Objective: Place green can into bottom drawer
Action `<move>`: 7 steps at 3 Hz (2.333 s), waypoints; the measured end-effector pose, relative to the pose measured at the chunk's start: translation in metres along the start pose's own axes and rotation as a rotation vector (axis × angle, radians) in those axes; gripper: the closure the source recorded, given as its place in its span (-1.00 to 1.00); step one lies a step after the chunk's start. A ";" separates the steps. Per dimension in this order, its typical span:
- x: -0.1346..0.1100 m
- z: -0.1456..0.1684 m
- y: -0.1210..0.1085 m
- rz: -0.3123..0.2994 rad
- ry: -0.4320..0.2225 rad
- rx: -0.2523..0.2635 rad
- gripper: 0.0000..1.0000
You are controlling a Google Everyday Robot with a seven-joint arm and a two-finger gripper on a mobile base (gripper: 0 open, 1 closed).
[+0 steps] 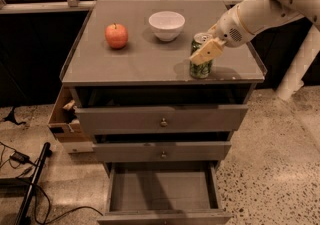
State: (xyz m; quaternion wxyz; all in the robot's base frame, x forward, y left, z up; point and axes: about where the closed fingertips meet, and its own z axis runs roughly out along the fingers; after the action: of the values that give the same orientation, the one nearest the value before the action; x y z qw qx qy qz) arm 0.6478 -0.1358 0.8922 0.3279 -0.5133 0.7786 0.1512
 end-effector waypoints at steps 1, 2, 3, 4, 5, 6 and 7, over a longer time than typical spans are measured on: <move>0.001 -0.013 0.028 -0.061 -0.025 -0.029 1.00; 0.022 -0.054 0.080 -0.073 -0.068 -0.040 1.00; 0.022 -0.054 0.081 -0.074 -0.069 -0.041 1.00; 0.065 -0.017 0.098 -0.044 -0.052 -0.058 1.00; 0.113 0.020 0.118 0.012 -0.035 -0.071 1.00; 0.163 0.061 0.138 0.031 -0.052 -0.074 1.00; 0.222 0.111 0.152 0.018 -0.065 -0.079 1.00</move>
Offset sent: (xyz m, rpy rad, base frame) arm -0.1699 -0.0252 0.0330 0.0834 -0.0602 0.1183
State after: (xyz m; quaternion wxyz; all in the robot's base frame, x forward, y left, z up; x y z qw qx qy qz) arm 0.4934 -0.1626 0.6469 0.3310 -0.5139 0.7654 0.2012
